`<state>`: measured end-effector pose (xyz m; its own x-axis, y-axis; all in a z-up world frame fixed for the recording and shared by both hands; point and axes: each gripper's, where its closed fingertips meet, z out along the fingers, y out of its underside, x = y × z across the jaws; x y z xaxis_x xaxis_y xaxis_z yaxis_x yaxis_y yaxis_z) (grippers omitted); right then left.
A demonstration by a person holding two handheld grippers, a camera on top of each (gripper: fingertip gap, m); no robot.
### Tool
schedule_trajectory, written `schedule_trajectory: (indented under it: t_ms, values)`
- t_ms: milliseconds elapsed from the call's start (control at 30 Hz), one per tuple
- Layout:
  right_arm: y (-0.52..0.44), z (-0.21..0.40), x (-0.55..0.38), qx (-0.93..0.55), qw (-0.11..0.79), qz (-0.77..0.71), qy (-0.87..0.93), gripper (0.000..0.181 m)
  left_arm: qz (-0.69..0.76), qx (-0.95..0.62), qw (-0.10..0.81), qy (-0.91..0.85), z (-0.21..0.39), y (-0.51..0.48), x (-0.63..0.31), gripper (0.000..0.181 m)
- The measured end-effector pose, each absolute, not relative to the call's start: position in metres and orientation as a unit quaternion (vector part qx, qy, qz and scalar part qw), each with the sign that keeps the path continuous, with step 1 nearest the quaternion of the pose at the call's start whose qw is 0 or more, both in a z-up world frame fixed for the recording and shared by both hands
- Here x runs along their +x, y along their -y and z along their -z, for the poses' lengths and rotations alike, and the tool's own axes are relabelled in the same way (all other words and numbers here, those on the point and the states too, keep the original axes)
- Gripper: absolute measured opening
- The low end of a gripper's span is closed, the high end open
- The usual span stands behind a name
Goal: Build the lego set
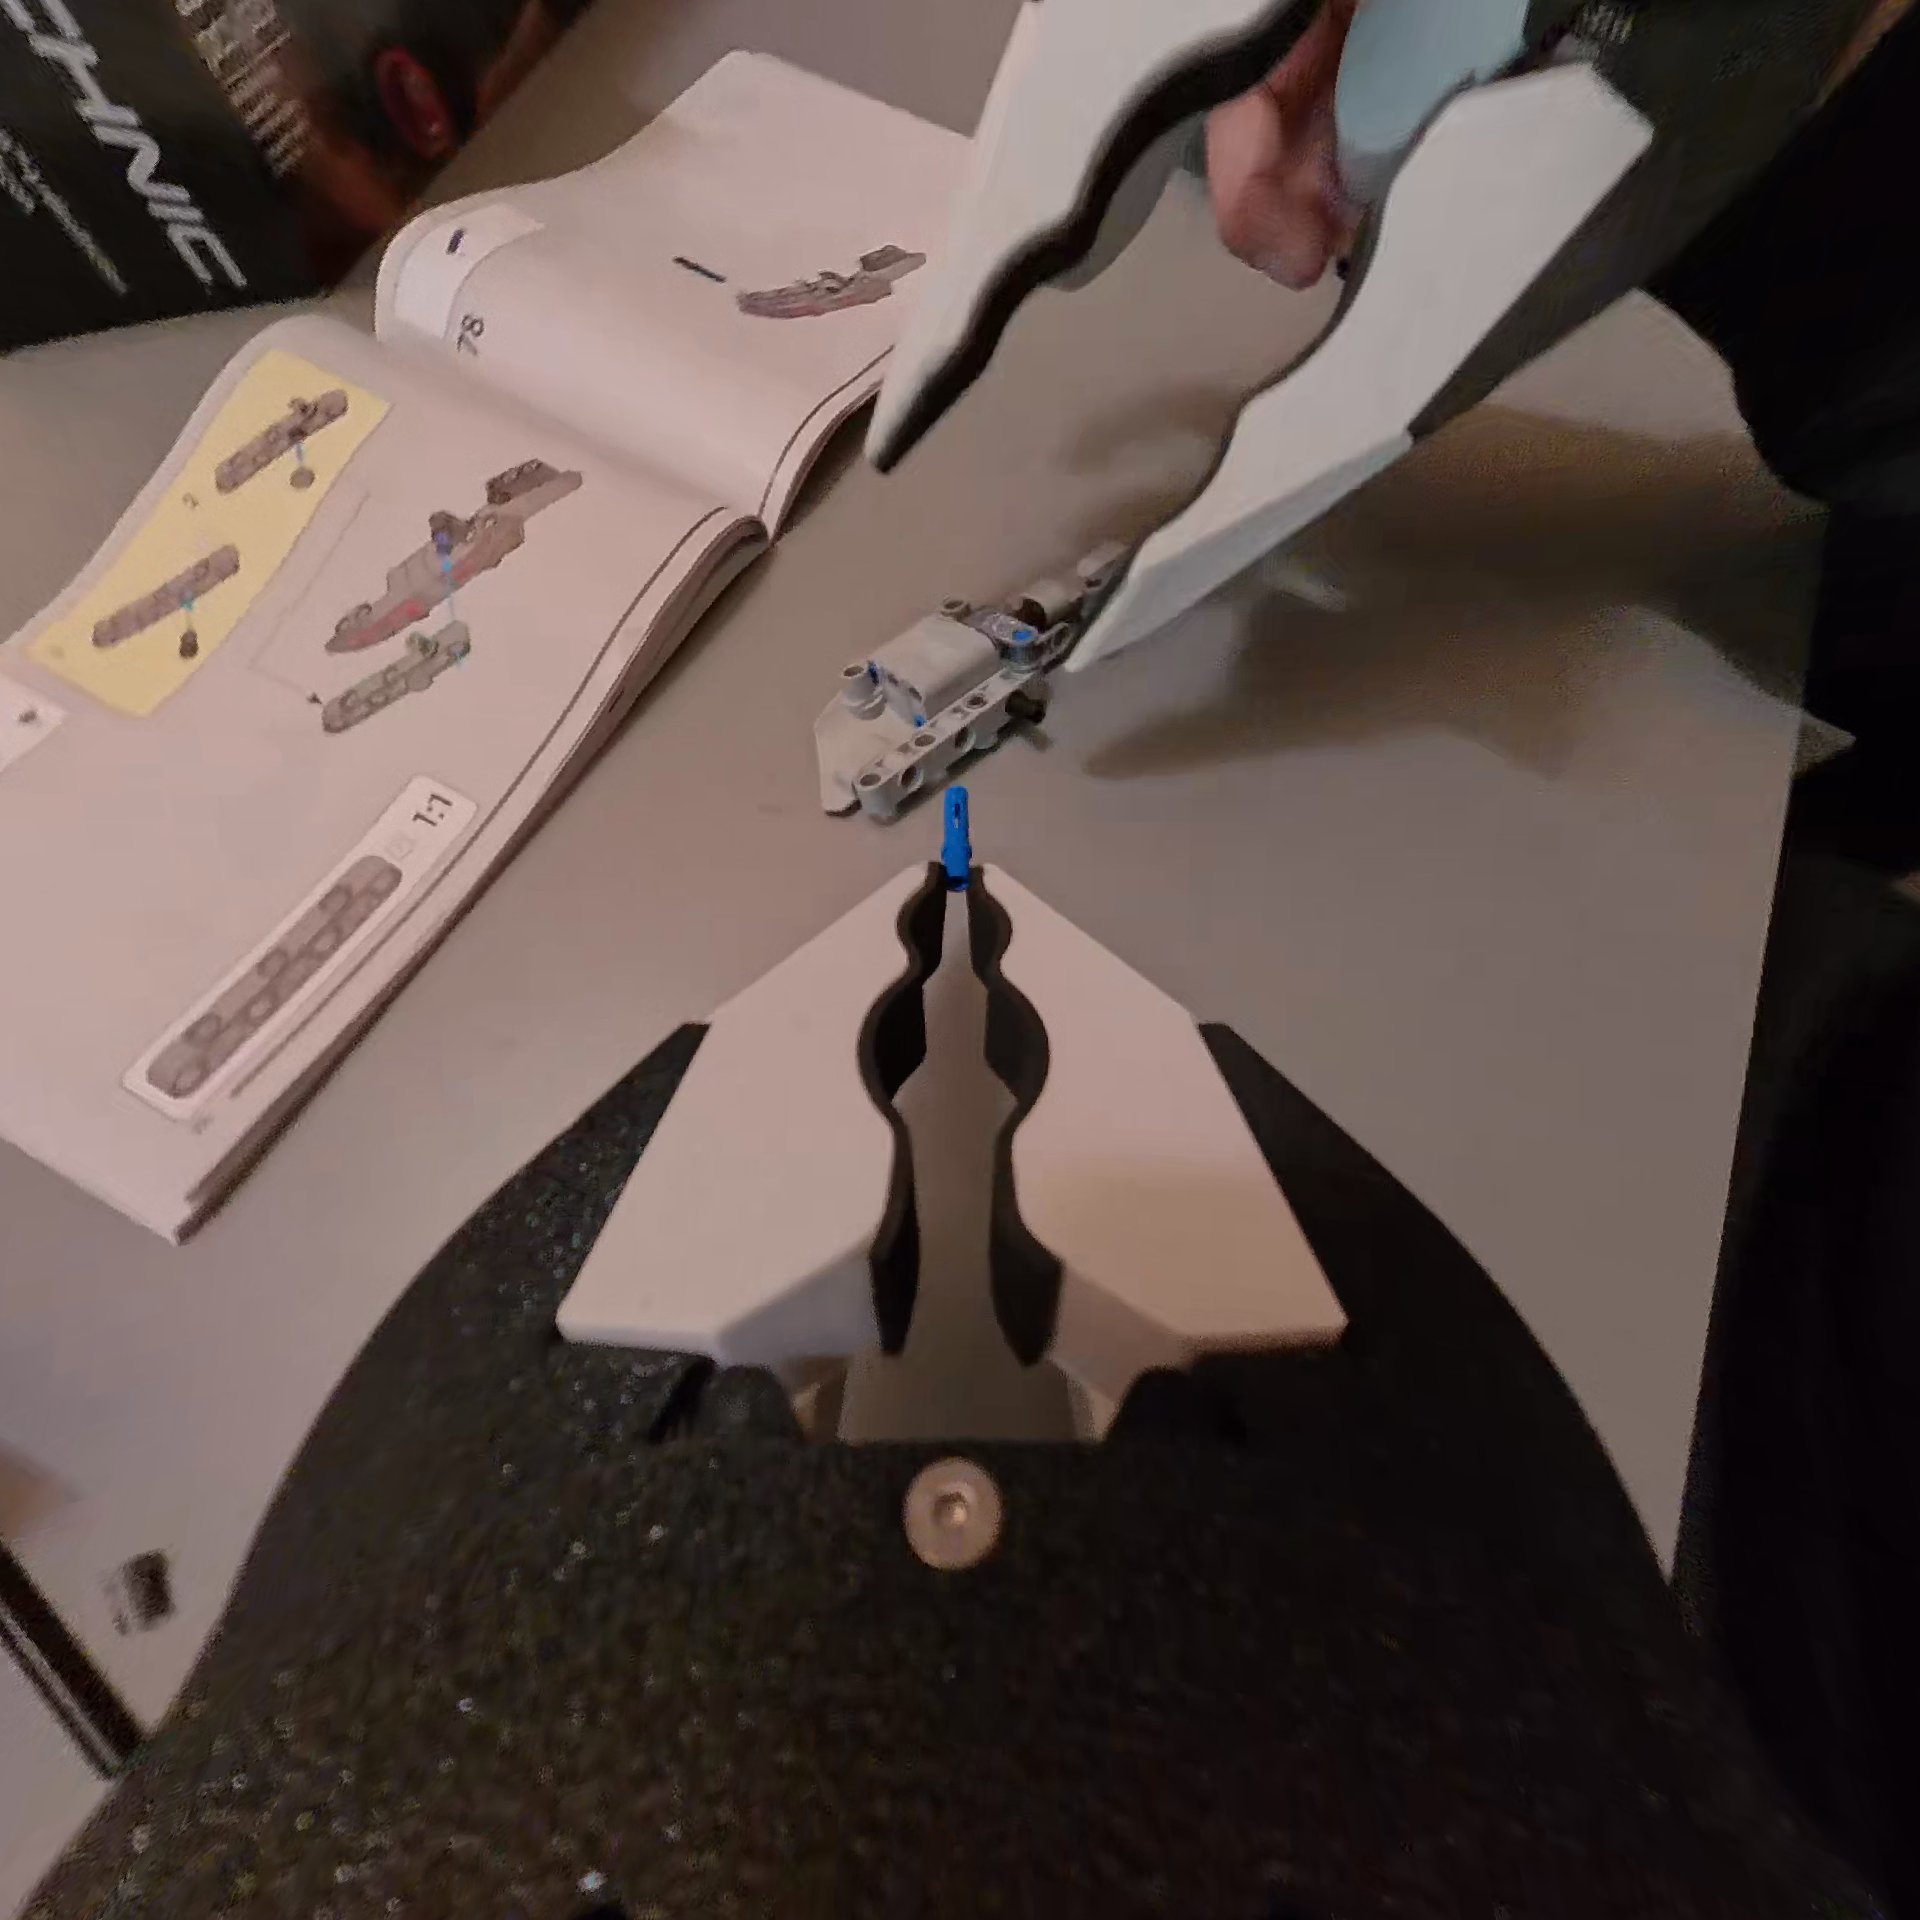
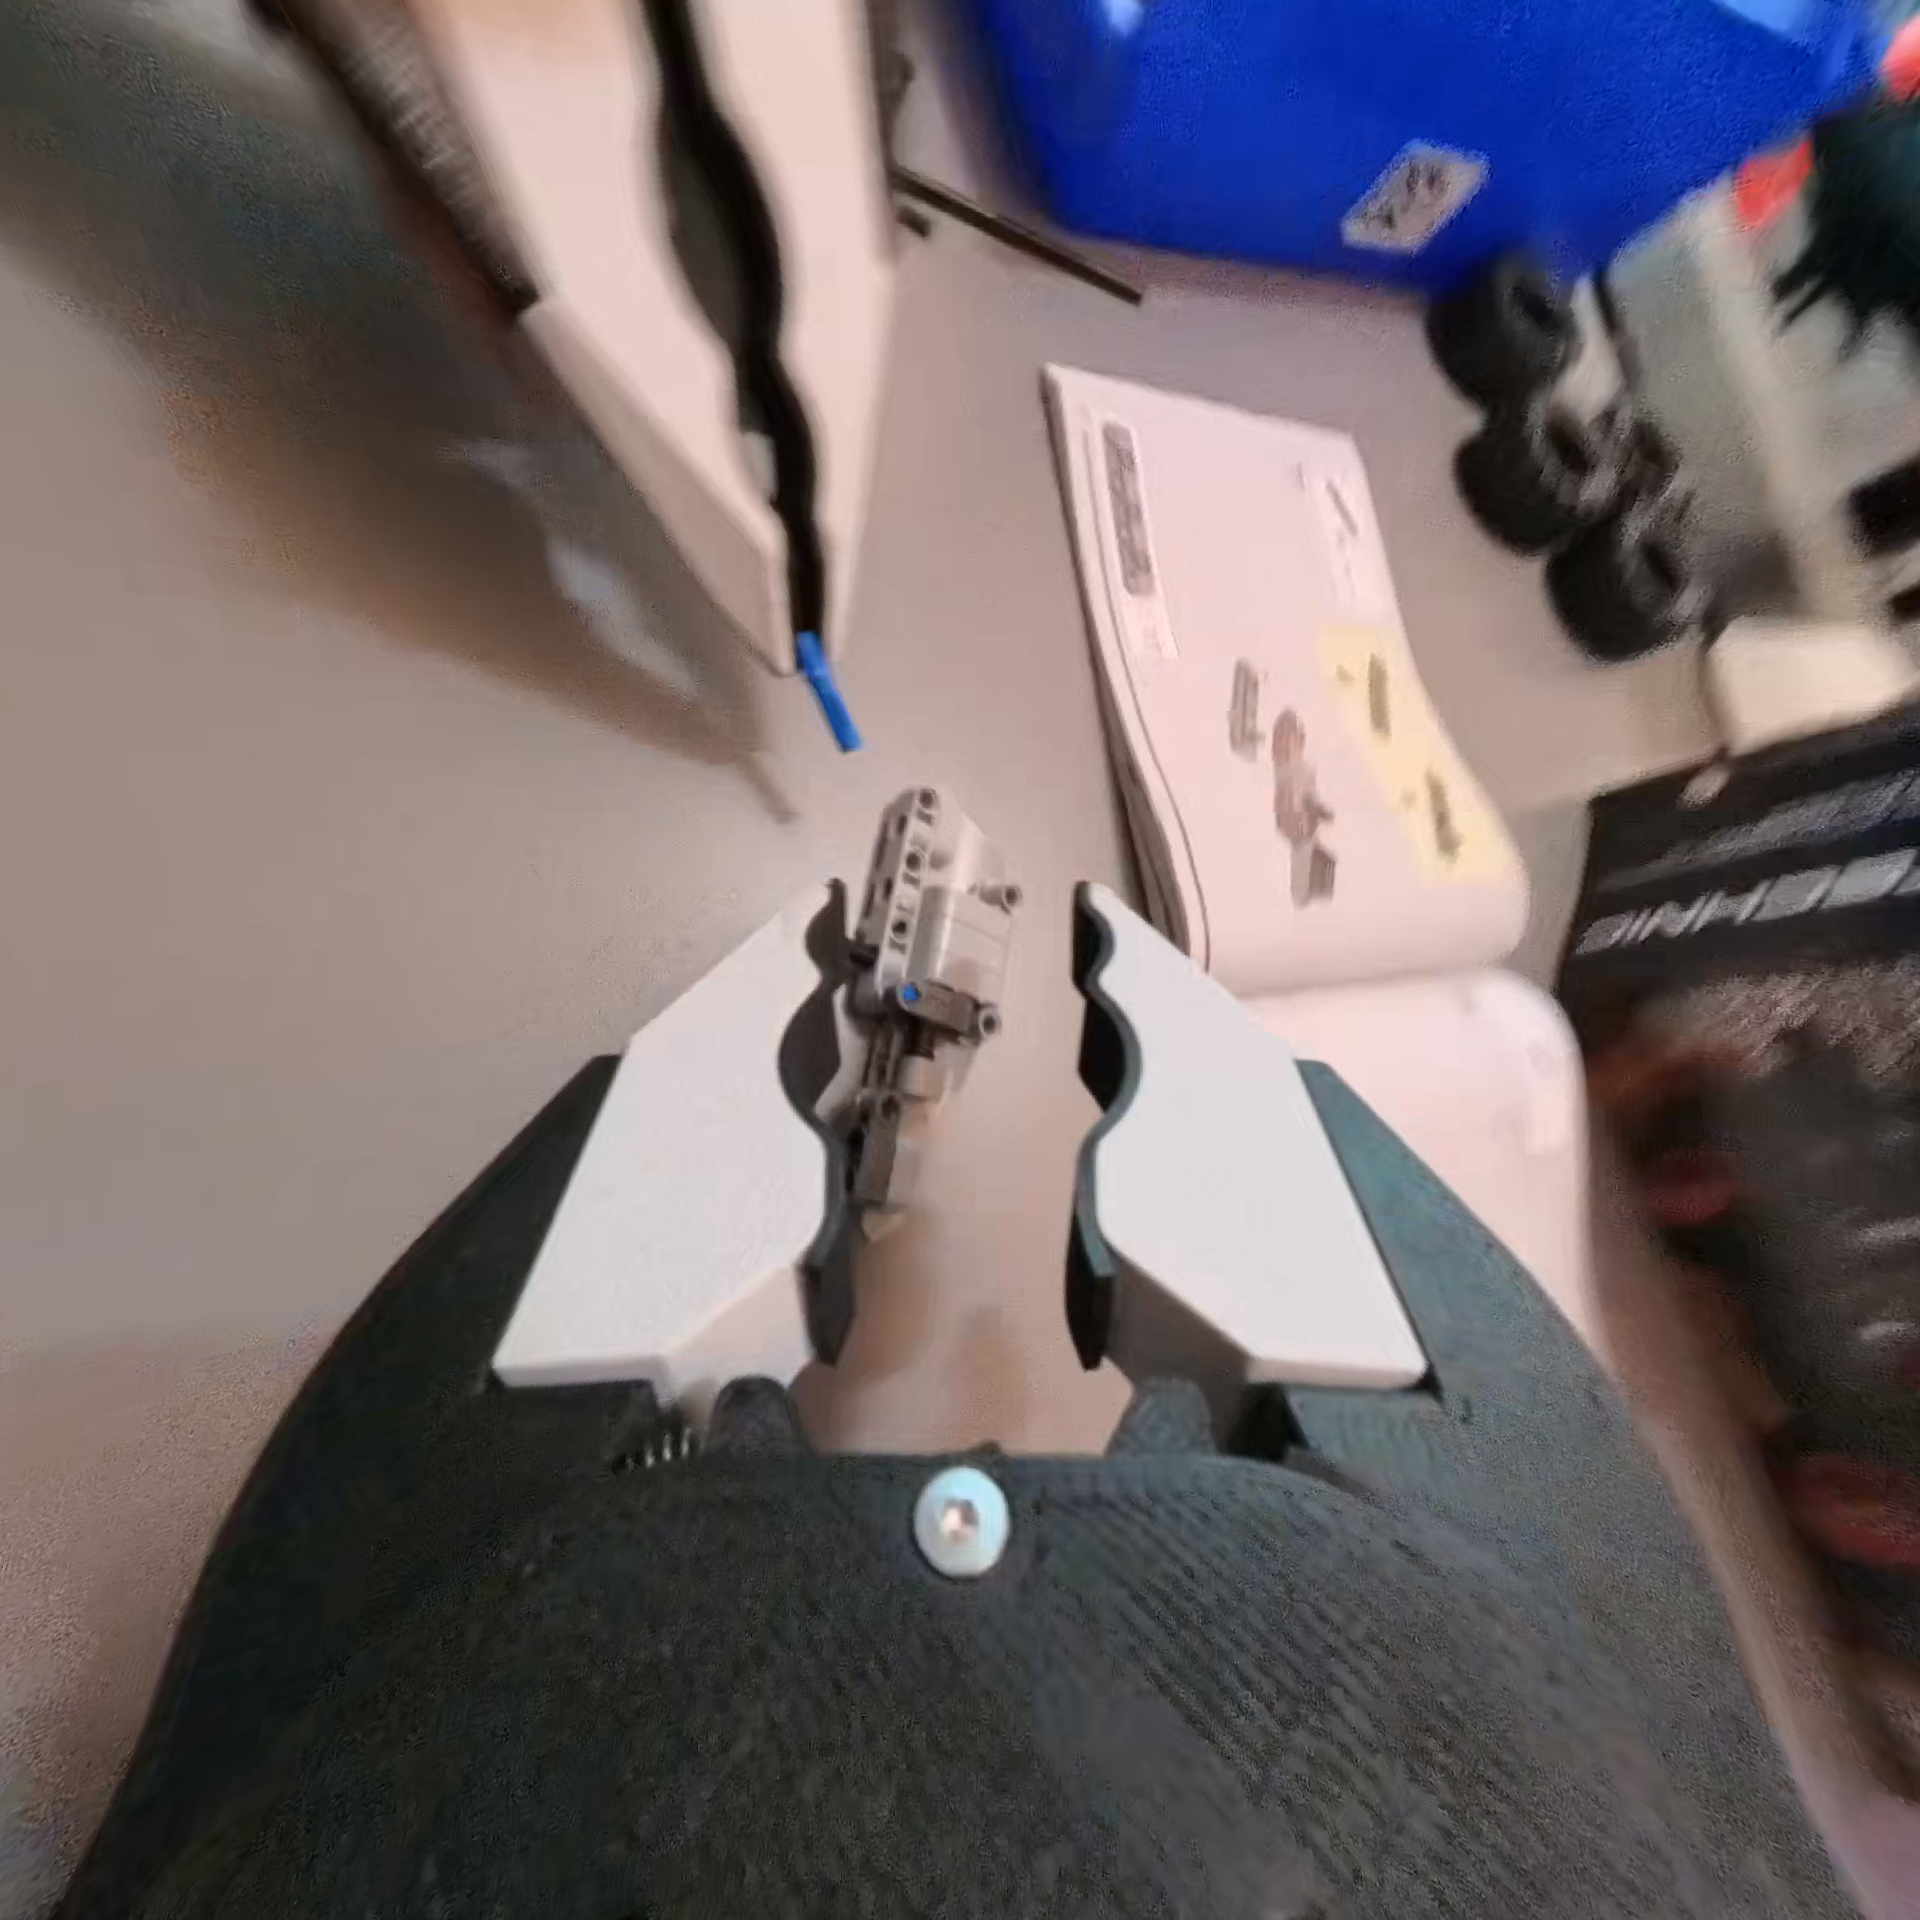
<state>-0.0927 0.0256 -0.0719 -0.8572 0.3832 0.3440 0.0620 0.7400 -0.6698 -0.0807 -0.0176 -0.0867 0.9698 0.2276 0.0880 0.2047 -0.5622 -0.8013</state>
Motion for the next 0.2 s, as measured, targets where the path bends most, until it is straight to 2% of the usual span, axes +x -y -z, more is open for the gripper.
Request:
schedule_trajectory:
  t_ms: [33, 200]
  values:
    - [-0.031, 0.070, -0.096, -0.161, 0.209, -0.351, 0.899, 0.049, -0.016, -0.880, 0.454, 0.136, 0.087, 0.015, -0.081, 0.001]
    - [-0.027, 0.091, -0.101, -0.176, 0.156, -0.330, 0.914, 0.049, -0.035, -0.882, 0.433, 0.184, 0.100, 0.009, -0.081, 0.001]
